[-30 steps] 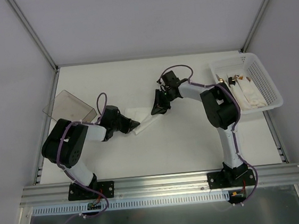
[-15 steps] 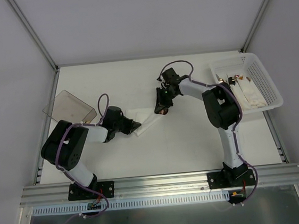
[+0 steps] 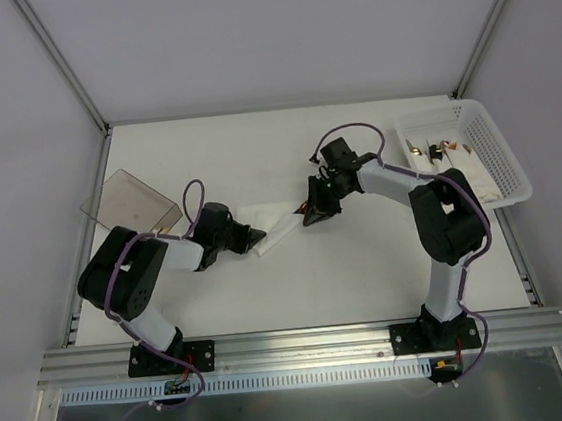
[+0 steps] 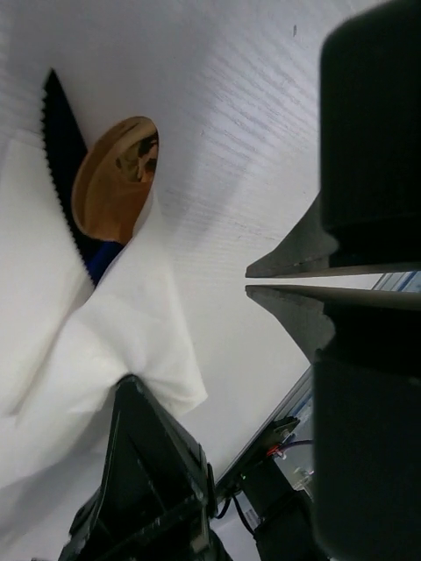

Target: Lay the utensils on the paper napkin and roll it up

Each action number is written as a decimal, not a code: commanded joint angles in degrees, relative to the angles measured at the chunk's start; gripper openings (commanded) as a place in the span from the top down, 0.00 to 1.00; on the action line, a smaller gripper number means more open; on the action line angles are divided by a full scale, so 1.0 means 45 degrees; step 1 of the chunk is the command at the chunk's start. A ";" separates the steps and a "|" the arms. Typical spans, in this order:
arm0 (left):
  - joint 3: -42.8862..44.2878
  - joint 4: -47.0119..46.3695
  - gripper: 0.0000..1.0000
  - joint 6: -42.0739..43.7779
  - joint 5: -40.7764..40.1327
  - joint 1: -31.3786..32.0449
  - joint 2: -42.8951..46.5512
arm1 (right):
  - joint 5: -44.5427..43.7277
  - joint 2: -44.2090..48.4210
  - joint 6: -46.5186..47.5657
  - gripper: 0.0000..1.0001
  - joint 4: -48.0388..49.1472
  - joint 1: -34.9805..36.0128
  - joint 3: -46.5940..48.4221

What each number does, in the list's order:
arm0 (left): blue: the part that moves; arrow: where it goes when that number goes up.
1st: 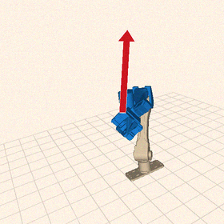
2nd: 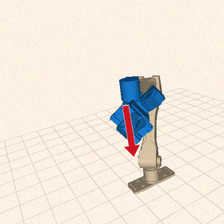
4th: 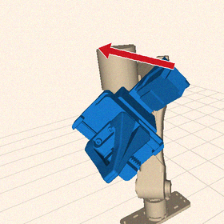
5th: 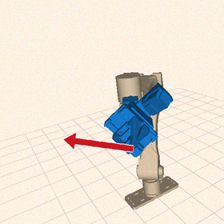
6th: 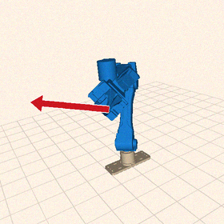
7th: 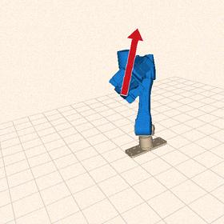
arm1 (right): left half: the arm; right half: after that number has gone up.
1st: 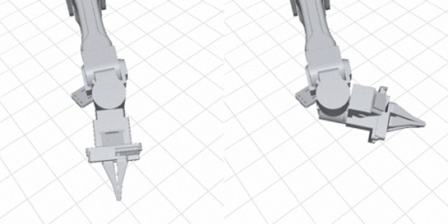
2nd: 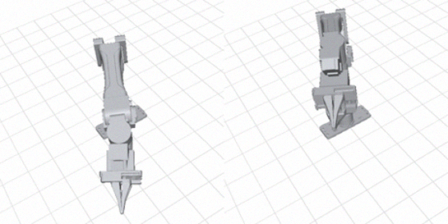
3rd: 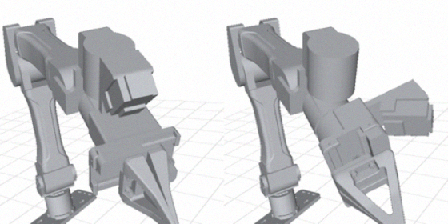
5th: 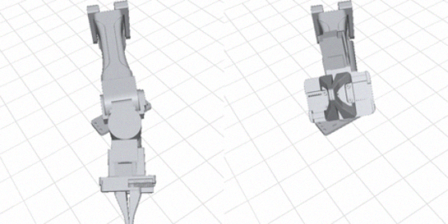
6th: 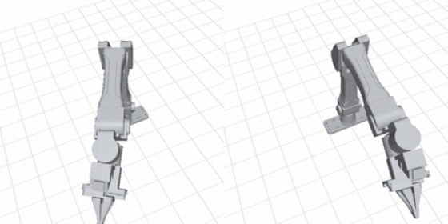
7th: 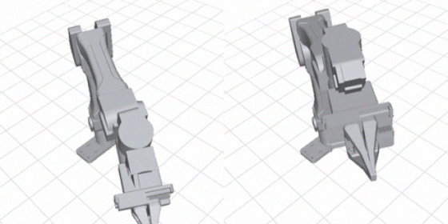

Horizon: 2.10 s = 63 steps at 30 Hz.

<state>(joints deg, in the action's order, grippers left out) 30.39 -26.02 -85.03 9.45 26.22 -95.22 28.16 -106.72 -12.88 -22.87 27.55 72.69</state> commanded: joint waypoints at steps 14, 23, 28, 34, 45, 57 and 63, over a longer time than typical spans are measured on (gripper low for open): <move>-0.0387 0.2227 1.00 -0.0303 -0.1026 0.1126 -0.0793 | -0.1981 -0.2376 -0.0124 0.92 -0.0620 0.0362 0.1636; -0.0465 0.2247 1.00 -0.0537 -0.1183 0.1147 -0.0910 | -0.1981 -0.2985 -0.0203 0.91 -0.0835 0.0304 0.2734; -0.0406 0.2286 1.00 -0.0576 -0.1319 0.1147 -0.1008 | -0.1045 -0.2149 0.0226 0.92 -0.0700 0.0167 0.2015; -0.0231 0.2617 1.00 -0.0323 -0.1437 0.1088 -0.0989 | 0.0888 -0.0525 0.0033 0.92 0.0998 0.0186 0.0529; 0.0199 0.3400 1.00 0.0420 -0.1495 0.0971 -0.0852 | 0.2159 -0.1010 -0.2506 0.88 0.3851 0.0245 0.0332; 0.0473 0.3829 1.00 0.0947 -0.1632 0.0951 -0.0637 | 0.1516 -0.2515 -0.3212 0.88 0.4360 0.0401 -0.0194; 0.0997 0.4255 1.00 0.2017 -0.1961 0.1165 0.0120 | 0.0968 -0.2964 -0.2840 0.88 0.3658 0.0420 0.0019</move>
<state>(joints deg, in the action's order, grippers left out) 35.07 -19.75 -82.78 6.59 30.50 -95.74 35.46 -118.17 -26.81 -4.58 29.02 71.99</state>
